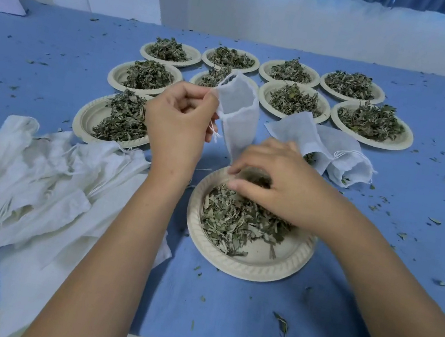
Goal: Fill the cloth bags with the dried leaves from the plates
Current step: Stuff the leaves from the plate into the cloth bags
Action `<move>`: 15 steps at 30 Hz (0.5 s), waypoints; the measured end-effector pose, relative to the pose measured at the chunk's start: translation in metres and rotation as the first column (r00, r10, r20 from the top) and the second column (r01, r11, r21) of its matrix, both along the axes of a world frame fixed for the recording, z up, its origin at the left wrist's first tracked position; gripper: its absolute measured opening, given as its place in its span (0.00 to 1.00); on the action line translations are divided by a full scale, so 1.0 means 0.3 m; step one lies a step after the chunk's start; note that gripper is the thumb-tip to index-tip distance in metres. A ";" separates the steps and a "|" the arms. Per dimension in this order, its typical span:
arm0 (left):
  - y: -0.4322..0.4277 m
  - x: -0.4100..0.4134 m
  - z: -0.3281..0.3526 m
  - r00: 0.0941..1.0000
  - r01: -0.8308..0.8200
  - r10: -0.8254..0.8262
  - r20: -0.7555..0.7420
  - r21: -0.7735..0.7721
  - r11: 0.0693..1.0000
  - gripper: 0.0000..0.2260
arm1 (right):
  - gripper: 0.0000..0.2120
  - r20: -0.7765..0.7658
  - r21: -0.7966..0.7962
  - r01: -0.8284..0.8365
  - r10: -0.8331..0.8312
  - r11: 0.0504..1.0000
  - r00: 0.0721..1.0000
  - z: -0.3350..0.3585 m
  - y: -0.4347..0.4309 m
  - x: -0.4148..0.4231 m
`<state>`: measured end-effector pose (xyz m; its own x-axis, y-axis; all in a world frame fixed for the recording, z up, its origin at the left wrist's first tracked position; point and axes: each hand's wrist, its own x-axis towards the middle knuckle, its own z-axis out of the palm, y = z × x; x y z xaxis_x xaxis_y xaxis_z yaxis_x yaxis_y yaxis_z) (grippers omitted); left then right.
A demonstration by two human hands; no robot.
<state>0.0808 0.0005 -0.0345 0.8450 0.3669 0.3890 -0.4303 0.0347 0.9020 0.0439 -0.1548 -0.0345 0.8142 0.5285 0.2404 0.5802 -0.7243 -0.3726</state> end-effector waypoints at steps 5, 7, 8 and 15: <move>-0.019 -0.013 -0.006 0.999 0.032 -0.033 0.009 0.096 0.995 0.09 | 0.18 -0.195 -0.008 -0.259 0.252 0.966 0.948 -0.035 0.009 -0.053; -0.024 -0.021 -0.008 0.999 0.007 -0.014 0.051 0.135 0.991 0.08 | 0.12 -0.117 -0.004 -0.247 0.244 0.969 0.963 -0.046 0.016 -0.057; -0.024 -0.025 -0.009 0.994 -0.033 0.019 0.104 0.137 0.990 0.08 | 0.09 -0.102 0.030 -0.242 0.244 0.970 0.964 -0.043 0.013 -0.058; -0.013 -0.018 -0.035 0.928 -0.211 0.039 0.371 0.436 0.875 0.03 | 0.07 -0.123 0.363 -0.065 0.117 0.930 0.986 0.012 -0.069 -0.060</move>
<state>0.0756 -0.0035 -0.0451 0.5873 0.1658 0.7922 -0.6839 -0.4218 0.5953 0.0258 -0.1755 -0.0309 0.8058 0.5023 0.3137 0.5604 -0.4755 -0.6781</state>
